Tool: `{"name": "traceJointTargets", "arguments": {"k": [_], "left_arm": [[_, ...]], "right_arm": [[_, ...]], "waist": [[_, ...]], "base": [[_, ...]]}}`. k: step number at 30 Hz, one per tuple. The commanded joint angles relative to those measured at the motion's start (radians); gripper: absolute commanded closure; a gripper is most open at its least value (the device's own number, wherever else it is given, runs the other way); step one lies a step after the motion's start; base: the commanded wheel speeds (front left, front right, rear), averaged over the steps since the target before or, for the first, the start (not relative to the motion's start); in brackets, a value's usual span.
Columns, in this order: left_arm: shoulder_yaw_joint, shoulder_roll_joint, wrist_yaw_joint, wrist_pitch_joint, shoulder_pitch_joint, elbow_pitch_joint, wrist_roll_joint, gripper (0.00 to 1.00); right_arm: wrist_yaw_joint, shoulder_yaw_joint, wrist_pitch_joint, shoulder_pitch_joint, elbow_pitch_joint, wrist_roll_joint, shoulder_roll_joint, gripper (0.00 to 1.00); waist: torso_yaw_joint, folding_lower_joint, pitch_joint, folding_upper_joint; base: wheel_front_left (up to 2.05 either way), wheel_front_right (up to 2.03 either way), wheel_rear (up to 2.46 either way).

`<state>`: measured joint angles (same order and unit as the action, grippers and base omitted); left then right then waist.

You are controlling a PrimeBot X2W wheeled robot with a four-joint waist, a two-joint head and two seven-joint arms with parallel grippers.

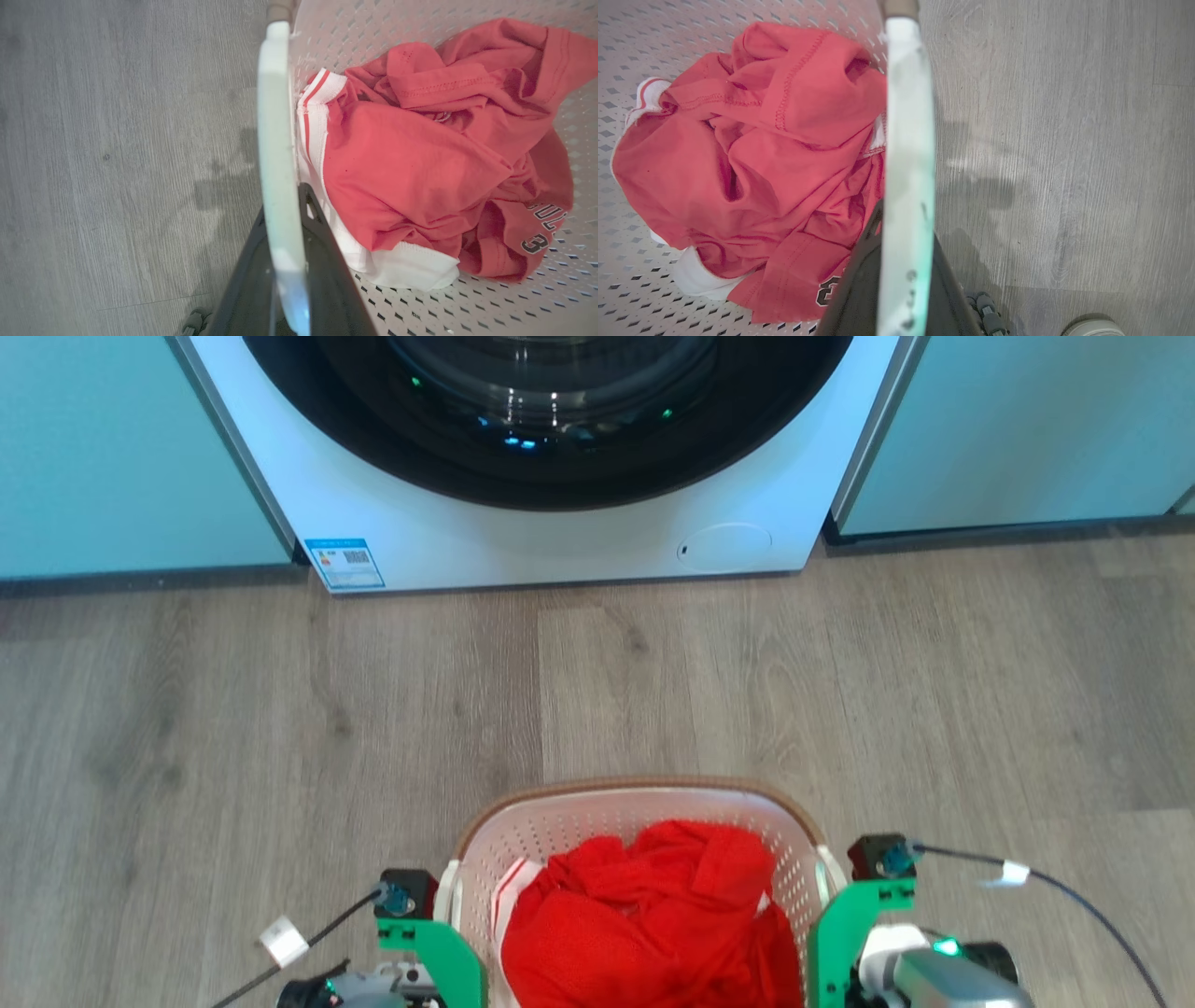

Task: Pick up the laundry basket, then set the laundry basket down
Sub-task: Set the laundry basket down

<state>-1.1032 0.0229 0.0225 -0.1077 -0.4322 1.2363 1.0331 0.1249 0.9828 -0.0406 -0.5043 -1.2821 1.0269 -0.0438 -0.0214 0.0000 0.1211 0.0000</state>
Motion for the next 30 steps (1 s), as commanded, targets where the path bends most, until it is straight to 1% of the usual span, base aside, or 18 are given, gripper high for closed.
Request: {"name": "traceJointTargets", "arguments": {"k": [1,15,16,17,23,30], "left_arm": [[0.009,0.027,0.011,-0.019,-0.064,0.007,0.01,1.0],[0.015,0.028,0.007,-0.06,-0.207,0.032,0.005,1.0],[0.017,0.031,0.006,-0.067,-0.238,0.035,0.004,1.0],[0.017,0.031,0.006,-0.067,-0.238,0.035,0.004,1.0],[0.023,0.037,0.006,-0.082,-0.339,0.041,-0.003,1.0],[0.027,0.04,0.008,-0.1,-0.452,0.045,-0.012,1.0]], "right_arm": [[0.006,0.015,-0.024,-0.046,0.002,0.005,-0.006,1.0],[0.006,0.015,-0.06,-0.183,-0.006,0.005,-0.006,1.0],[0.006,0.014,-0.066,-0.21,-0.007,0.002,-0.006,1.0],[0.006,0.014,-0.066,-0.21,-0.007,0.002,-0.006,1.0],[0.006,0.004,-0.082,-0.296,-0.008,-0.01,-0.006,1.0],[0.006,-0.059,-0.093,-0.391,-0.008,-0.075,-0.008,1.0]], "waist": [[-0.001,0.0,0.015,0.0],[0.0,0.0,0.153,0.0],[0.0,0.0,0.185,0.0],[0.0,0.0,0.185,0.0],[-0.001,0.0,0.293,0.0],[0.0,0.0,0.422,0.0]], "base": [[0.0,0.0,0.0],[0.0,0.0,0.0],[0.0,0.0,0.0],[0.0,0.0,0.0],[0.0,0.0,0.0],[0.0,0.0,0.0]]}}
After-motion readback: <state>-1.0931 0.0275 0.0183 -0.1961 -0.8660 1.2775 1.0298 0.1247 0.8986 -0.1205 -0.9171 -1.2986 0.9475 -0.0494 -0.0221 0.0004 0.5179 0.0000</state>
